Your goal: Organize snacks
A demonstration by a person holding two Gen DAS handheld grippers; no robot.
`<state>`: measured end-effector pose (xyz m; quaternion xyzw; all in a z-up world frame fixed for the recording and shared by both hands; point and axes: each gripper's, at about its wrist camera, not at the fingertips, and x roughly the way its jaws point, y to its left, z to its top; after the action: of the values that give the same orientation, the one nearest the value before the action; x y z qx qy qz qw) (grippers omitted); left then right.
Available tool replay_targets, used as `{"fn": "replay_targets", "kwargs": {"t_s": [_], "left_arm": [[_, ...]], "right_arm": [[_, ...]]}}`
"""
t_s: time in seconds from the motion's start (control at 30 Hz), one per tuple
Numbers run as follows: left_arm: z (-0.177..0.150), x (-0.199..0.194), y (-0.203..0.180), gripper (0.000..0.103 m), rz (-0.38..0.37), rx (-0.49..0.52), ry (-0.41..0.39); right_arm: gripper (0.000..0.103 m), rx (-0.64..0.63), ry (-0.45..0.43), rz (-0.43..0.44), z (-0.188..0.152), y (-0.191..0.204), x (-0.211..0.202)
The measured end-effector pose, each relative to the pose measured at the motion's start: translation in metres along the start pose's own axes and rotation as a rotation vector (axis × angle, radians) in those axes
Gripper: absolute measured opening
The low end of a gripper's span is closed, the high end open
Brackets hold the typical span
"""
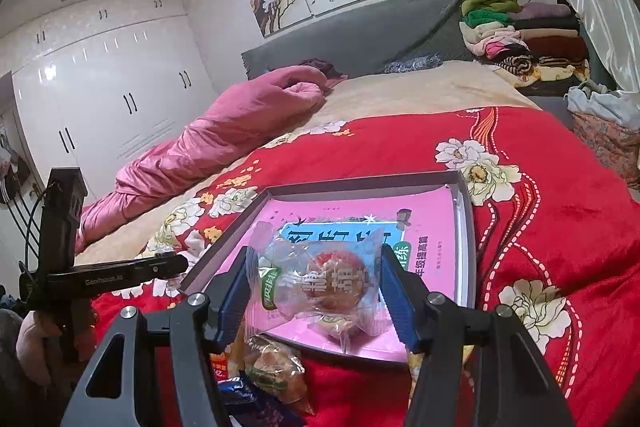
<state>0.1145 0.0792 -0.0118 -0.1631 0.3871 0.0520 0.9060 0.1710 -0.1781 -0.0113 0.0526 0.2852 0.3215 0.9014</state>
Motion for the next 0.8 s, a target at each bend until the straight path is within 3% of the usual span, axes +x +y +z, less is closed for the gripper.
{"fn": "replay_targets", "kwargs": {"t_s": [0.8], "left_arm": [[0.008,0.043,-0.009,0.028,0.037,0.037,0.067]], "right_arm": [[0.061,0.031,0.035,-0.039,0.001,-0.012,0.012]]}}
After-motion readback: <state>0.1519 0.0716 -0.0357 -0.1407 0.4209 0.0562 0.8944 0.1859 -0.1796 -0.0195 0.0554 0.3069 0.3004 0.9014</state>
